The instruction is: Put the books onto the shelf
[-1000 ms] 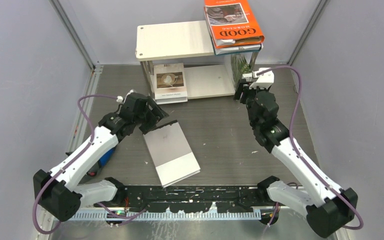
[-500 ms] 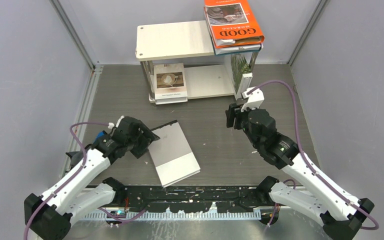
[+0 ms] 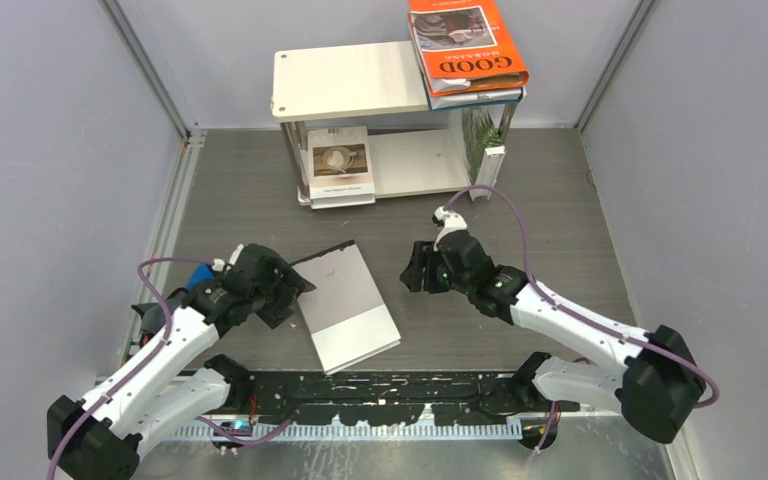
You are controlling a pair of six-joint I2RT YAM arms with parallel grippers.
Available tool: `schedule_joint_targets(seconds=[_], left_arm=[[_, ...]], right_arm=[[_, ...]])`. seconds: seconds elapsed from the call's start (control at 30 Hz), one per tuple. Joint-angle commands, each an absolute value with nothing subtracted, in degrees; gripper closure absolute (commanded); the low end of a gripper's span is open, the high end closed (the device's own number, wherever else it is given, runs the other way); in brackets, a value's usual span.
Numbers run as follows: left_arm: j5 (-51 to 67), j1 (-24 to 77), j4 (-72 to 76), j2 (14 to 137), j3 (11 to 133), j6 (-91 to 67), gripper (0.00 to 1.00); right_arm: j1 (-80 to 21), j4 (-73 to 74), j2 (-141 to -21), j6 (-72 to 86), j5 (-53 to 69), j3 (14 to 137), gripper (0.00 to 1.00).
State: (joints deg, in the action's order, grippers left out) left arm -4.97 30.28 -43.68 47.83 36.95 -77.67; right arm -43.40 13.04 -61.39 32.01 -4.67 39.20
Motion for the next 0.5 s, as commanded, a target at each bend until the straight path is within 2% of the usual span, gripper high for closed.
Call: schedule_joint_targets(seconds=[0.0,0.47], left_arm=[[-6.27,30.01,-43.24,47.02,35.95,-78.85,0.28],[-6.4,30.01,-41.86,49.14,35.03,-79.17,0.28]], right_arm=[[-43.69,-0.35,-64.96,40.34,5.46,37.13,0.4],[-43.75,-19.21,-79.21,49.26,14.86,31.73,0.4]])
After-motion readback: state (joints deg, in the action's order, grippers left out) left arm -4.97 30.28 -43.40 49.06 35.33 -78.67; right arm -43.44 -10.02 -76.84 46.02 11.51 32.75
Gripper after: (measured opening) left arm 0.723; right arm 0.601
